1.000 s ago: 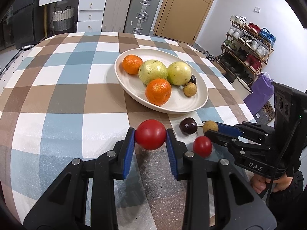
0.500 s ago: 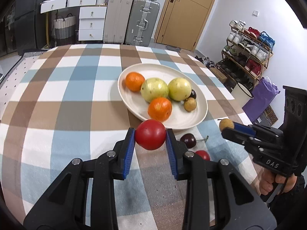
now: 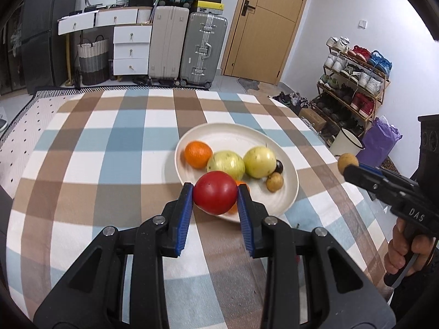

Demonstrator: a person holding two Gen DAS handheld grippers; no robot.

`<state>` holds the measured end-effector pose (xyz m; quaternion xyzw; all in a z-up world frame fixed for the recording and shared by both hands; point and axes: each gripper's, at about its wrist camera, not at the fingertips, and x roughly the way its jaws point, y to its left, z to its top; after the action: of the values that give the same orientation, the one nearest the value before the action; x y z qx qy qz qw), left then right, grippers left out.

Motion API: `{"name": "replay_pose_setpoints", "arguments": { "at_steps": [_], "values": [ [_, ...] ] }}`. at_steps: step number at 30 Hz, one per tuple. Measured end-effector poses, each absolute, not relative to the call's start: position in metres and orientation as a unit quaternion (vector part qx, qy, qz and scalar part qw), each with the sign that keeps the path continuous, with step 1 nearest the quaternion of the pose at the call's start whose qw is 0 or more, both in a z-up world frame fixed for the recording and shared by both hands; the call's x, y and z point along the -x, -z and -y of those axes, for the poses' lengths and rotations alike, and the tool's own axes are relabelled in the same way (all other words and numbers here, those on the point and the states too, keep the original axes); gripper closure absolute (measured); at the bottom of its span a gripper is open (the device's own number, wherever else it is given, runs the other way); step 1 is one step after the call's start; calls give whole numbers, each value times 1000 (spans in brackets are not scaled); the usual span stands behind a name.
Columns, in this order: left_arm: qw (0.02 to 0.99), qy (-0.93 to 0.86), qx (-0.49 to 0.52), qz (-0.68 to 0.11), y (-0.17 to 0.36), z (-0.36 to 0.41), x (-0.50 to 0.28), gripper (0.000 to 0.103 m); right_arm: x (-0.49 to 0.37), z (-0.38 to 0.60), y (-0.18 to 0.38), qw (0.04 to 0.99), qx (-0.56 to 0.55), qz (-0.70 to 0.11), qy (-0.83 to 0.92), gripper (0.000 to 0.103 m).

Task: Organize fruits
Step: 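Lower the tomato and brown fruit onto the white plate and open both tools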

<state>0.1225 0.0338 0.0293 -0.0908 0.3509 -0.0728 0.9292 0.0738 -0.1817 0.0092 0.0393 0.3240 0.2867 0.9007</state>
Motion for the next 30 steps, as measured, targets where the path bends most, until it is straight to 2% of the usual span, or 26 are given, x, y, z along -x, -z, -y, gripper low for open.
{"name": "replay_pose_setpoints", "arguments": {
  "at_steps": [14, 30],
  "values": [
    [934, 68, 77, -341, -42, -42, -160, 74, -106, 180, -13, 907, -46, -321, -270, 79],
    [917, 53, 71, -390, 13, -45, -208, 74, -148, 174, 33, 902, -41, -357, -240, 79]
  ]
}}
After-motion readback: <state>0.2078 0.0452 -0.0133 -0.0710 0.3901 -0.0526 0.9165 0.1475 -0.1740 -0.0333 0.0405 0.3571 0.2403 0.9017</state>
